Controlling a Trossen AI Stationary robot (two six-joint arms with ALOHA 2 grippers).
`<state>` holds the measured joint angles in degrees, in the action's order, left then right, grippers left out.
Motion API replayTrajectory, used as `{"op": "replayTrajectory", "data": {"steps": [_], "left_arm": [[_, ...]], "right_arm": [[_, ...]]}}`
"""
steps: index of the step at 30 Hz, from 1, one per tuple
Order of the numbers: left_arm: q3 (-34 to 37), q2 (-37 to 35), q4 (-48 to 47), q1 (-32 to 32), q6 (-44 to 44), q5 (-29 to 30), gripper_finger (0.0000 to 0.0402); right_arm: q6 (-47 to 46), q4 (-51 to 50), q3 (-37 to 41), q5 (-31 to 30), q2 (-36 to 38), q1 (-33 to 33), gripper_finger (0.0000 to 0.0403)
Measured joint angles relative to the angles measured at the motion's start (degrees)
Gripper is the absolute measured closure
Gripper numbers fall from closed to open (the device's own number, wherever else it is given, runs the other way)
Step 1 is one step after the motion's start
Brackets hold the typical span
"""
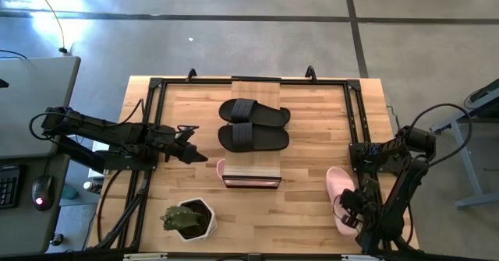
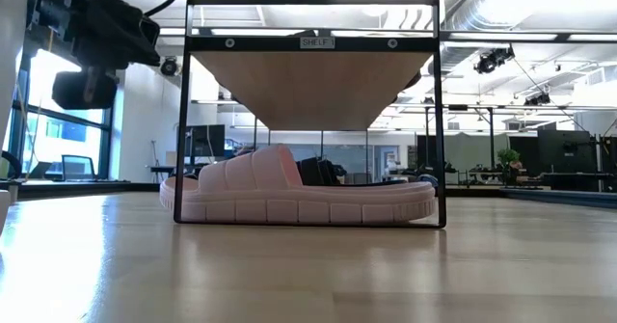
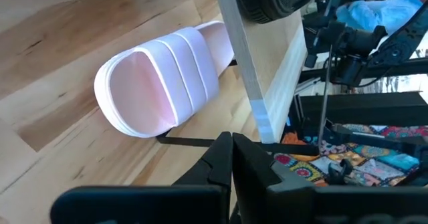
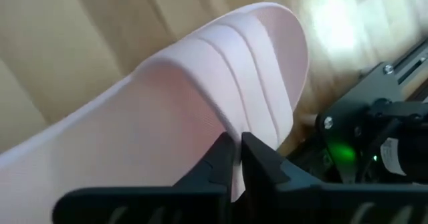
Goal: Pick and place slides into the shelf
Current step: Put the pink slipper under the shelf
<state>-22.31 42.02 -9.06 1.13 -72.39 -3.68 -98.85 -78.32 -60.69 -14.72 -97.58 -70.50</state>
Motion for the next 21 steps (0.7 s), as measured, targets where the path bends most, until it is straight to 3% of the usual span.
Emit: {"op": "replayTrajectory", "data": {"steps": [10, 15, 21], "left_arm": [[0.0, 0.0, 5.8, 0.0, -1.1, -3.2, 0.0401], [0.0, -0.8, 9.5, 0.0, -0.9, -4.3, 0.0401], [0.0, -4.5, 15.6, 0.0, -0.9, -4.9, 0.0401]], "right_arm": [[-6.1, -2.0, -0.2, -4.2, 1.6, 0.0, 0.0401], [-7.8, -12.2, -5.2, -8.3, 3.3, 0.1, 0.0402], [-5.5, -11.9, -8.6, -13.7, 7.9, 0.7, 0.0402]]}}
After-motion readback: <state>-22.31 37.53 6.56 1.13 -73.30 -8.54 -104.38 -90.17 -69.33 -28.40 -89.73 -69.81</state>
